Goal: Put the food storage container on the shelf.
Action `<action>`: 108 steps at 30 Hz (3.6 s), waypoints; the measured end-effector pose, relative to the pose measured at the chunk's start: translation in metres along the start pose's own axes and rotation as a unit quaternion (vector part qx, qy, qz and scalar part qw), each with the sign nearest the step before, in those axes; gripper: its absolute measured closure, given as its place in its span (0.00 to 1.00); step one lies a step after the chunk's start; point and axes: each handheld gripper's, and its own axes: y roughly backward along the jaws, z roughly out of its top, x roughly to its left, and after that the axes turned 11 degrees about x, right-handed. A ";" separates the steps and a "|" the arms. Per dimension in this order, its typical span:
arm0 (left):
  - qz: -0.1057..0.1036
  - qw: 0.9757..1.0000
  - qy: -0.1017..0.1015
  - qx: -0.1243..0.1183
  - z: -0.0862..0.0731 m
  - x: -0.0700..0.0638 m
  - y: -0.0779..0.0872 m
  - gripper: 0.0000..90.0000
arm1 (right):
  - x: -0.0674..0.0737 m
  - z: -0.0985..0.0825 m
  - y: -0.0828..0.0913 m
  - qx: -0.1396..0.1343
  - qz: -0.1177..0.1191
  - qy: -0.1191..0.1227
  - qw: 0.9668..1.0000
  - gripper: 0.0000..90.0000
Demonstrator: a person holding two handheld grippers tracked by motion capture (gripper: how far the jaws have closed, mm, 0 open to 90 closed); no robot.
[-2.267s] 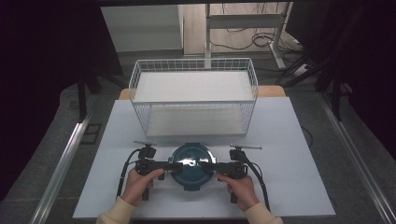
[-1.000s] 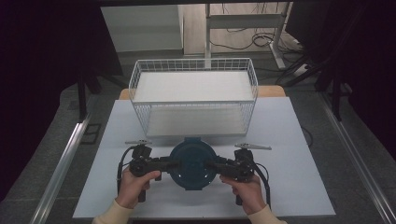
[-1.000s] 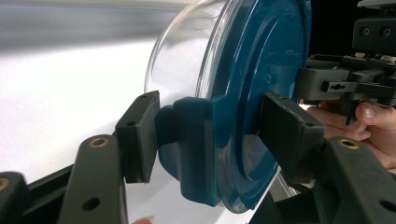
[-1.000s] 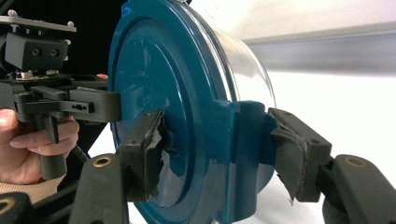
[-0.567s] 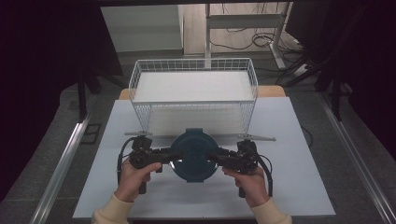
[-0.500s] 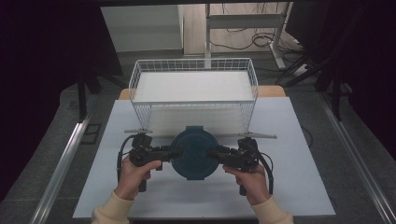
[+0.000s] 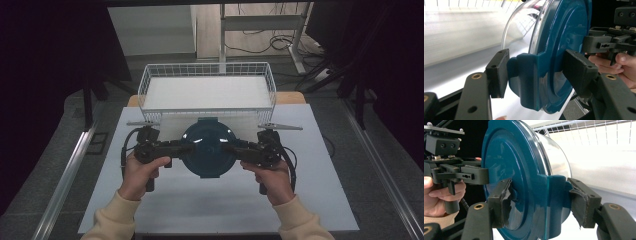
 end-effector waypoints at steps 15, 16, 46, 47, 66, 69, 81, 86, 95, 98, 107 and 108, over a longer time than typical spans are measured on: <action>0.003 1.000 -0.005 -0.009 0.038 -0.004 0.017 0.44 | 0.005 0.041 0.008 -0.002 0.001 0.014 1.000 0.43; 0.003 1.000 -0.007 -0.010 0.042 -0.004 0.018 0.44 | 0.006 0.045 0.009 -0.002 0.001 0.015 1.000 0.43; 0.003 1.000 -0.003 -0.012 0.152 0.017 0.031 0.44 | -0.016 0.160 0.015 0.007 0.002 0.023 1.000 0.43; 0.001 1.000 -0.001 -0.009 0.156 0.021 0.029 0.44 | -0.019 0.163 0.013 0.009 0.002 0.020 1.000 0.43; -0.051 0.992 0.112 0.008 0.179 0.075 -0.011 0.44 | -0.077 0.180 -0.022 0.026 0.030 -0.120 0.992 0.38; -0.058 0.990 0.130 0.010 0.180 0.082 -0.017 0.41 | -0.086 0.180 -0.028 0.037 0.039 -0.148 0.987 0.36; -0.058 0.991 0.119 -0.015 0.177 0.086 -0.024 0.37 | -0.089 0.175 -0.031 0.019 0.031 -0.149 0.988 0.27; -0.015 0.995 0.096 -0.033 0.175 0.074 -0.017 0.23 | -0.076 0.174 -0.026 0.005 -0.028 -0.108 0.994 0.10; 0.037 0.998 0.020 -0.049 0.145 0.046 0.010 0.21 | -0.039 0.156 0.003 -0.022 -0.076 -0.029 0.996 0.07; 0.034 0.998 -0.001 -0.052 0.123 0.036 0.017 0.21 | -0.030 0.141 0.015 -0.027 -0.091 0.009 0.995 0.08; 0.055 0.996 -0.055 -0.039 0.046 0.016 0.026 0.21 | -0.026 0.061 0.044 -0.043 -0.104 0.075 0.991 0.12; 0.056 0.996 -0.057 -0.035 0.038 0.015 0.026 0.21 | -0.027 0.051 0.046 -0.044 -0.106 0.080 0.990 0.12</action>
